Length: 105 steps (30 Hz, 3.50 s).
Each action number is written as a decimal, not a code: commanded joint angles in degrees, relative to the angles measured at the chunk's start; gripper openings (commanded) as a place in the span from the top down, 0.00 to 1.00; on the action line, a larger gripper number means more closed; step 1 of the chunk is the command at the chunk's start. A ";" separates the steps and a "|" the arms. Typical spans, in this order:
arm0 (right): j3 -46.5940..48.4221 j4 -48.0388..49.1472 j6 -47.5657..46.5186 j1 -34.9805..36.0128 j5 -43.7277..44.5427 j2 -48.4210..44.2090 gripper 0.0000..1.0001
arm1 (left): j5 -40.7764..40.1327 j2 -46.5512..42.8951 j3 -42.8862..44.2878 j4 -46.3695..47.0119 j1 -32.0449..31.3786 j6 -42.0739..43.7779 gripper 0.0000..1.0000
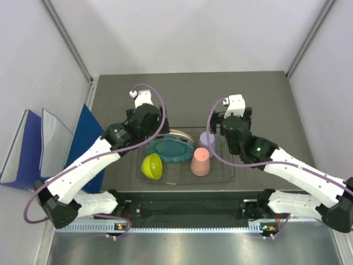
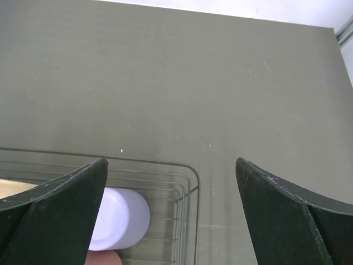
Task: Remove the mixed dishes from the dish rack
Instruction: Pick up the cup from the dish rack.
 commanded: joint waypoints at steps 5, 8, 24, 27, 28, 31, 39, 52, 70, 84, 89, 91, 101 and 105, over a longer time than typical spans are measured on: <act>-2.38 0.81 2.64 1.89 -3.45 0.52 0.00 | -1.44 -3.76 1.42 2.75 0.22 0.09 0.01; -3.17 1.16 3.52 2.67 -4.68 2.63 0.00 | -0.83 -6.91 -0.60 5.56 0.22 0.26 0.01; -2.21 3.62 6.60 3.47 -9.69 12.21 0.00 | 0.67 -8.86 -2.19 8.02 0.13 1.93 0.01; -2.12 4.32 6.95 3.47 -10.66 13.97 0.00 | 1.11 -8.77 -2.45 8.20 0.22 2.02 0.01; -2.12 4.41 7.04 3.47 -10.83 14.58 0.00 | 1.11 -8.69 -2.63 8.20 0.22 2.02 0.01; -2.03 4.41 7.30 3.47 -11.01 15.38 0.02 | 1.11 -8.95 -3.06 8.02 0.22 2.02 0.01; -2.30 3.01 10.02 3.82 -10.92 15.29 0.21 | 1.28 -8.95 -3.86 8.55 0.22 2.20 0.01; -1.33 -1.82 13.54 6.10 -7.76 15.56 0.14 | 2.08 -8.51 -4.91 8.82 0.22 1.23 0.01; 5.60 -4.46 8.28 6.72 -1.17 9.23 0.67 | 1.11 -8.51 -4.21 9.43 0.22 1.58 0.01; 17.05 6.07 11.93 -9.57 -20.45 -2.36 1.00 | 2.23 -8.16 0.09 25.68 0.31 4.48 0.01; 4.66 26.18 30.56 -25.25 -51.66 -5.19 1.00 | 15.67 -9.91 -1.21 38.15 3.63 2.66 0.01; 0.11 37.55 39.58 -30.44 -62.53 -3.96 1.00 | 28.71 -10.09 -2.53 46.38 9.23 -3.47 0.01; -9.15 68.12 54.67 -34.24 -74.38 2.63 1.00 | 61.30 0.36 -12.82 77.66 26.84 -31.27 0.14; -10.64 74.79 57.92 -34.24 -75.00 5.18 1.00 | 66.58 4.93 -14.05 87.99 26.94 -37.77 0.23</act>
